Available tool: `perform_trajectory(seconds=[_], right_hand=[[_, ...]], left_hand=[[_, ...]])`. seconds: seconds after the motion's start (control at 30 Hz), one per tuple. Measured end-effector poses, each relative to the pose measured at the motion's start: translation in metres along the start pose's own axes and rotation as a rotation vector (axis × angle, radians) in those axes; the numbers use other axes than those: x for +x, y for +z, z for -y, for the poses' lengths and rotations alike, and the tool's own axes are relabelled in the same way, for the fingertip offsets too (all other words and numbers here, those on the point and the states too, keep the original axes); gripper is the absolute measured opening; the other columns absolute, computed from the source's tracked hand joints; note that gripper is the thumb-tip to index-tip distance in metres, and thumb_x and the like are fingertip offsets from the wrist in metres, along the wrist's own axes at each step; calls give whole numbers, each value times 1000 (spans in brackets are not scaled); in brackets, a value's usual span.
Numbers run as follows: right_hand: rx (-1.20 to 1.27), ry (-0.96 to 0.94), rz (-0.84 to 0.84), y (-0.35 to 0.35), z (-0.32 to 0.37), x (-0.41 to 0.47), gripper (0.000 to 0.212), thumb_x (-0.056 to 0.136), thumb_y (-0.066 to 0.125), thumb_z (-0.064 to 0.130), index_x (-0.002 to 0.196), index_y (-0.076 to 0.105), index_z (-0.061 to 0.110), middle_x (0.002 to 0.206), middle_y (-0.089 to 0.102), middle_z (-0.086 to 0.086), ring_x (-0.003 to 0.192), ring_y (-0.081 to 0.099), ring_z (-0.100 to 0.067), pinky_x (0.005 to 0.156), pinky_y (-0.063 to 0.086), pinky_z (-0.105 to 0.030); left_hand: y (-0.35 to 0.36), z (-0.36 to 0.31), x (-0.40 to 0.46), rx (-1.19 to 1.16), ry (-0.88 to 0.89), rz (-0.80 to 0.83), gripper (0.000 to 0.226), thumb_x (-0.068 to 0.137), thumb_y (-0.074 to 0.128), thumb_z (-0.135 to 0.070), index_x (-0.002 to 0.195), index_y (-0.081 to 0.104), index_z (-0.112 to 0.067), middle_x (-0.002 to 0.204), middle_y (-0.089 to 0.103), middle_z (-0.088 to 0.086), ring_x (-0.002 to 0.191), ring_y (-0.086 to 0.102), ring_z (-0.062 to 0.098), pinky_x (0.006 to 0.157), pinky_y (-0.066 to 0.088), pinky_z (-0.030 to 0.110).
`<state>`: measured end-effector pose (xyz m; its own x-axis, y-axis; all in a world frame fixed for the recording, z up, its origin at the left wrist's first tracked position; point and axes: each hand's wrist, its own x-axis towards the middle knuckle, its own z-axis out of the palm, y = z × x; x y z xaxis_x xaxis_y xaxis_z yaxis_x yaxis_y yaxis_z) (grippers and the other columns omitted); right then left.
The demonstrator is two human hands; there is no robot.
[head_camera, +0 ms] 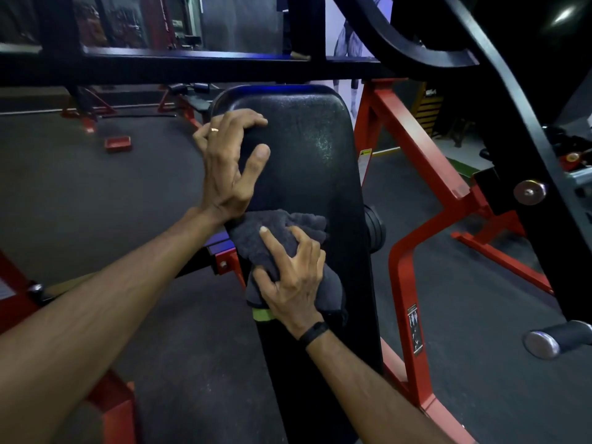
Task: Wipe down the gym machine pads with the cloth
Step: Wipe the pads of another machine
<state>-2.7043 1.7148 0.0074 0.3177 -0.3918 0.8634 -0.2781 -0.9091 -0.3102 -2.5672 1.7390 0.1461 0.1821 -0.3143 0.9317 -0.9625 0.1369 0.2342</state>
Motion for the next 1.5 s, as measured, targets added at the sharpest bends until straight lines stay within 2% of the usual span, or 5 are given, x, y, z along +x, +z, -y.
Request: perform_trajectory(seconds=[0.2, 0.53, 0.77, 1.07, 1.5], right_hand=[[-127, -162, 184, -6, 6, -68, 57, 84, 58, 40, 140, 47, 32, 132, 41, -13, 107, 45, -30, 80, 46, -50], [-269, -100, 62, 26, 65, 10, 21, 75, 67, 11, 94, 66, 18, 92, 54, -11, 88, 46, -31, 69, 31, -41], [-185, -211, 125, 19, 34, -49, 32, 87, 67, 26, 118, 70, 26, 128, 54, -4, 93, 51, -25, 72, 38, -43], [-98, -283, 390, -23, -35, -168, 49, 82, 57, 47, 129, 50, 38, 128, 43, -1, 103, 47, -23, 73, 55, -49], [50, 330, -136, -9, -64, 67, 45, 81, 56, 34, 126, 56, 25, 123, 54, -14, 110, 50, -32, 86, 46, -49]], left_hand=[[-24, 3, -23, 156, 176, 379, 64, 95, 43, -49, 147, 43, -11, 162, 28, 7, 152, 19, 23, 122, 7, 48], [-21, -18, -9, 165, 227, 400, 67, 97, 41, -49, 153, 35, -13, 165, 22, 9, 154, 15, 25, 121, 1, 58], [8, -25, -24, 437, 607, 500, 56, 104, 36, -39, 150, 42, -8, 162, 27, 15, 152, 22, 29, 122, 11, 57], [25, -17, -31, 512, 579, 431, 55, 106, 30, -36, 150, 42, -5, 162, 29, 14, 152, 23, 29, 124, 9, 52], [23, -20, -31, 462, 558, 375, 64, 103, 30, -46, 151, 39, -4, 161, 31, 15, 151, 26, 28, 125, 7, 51]])
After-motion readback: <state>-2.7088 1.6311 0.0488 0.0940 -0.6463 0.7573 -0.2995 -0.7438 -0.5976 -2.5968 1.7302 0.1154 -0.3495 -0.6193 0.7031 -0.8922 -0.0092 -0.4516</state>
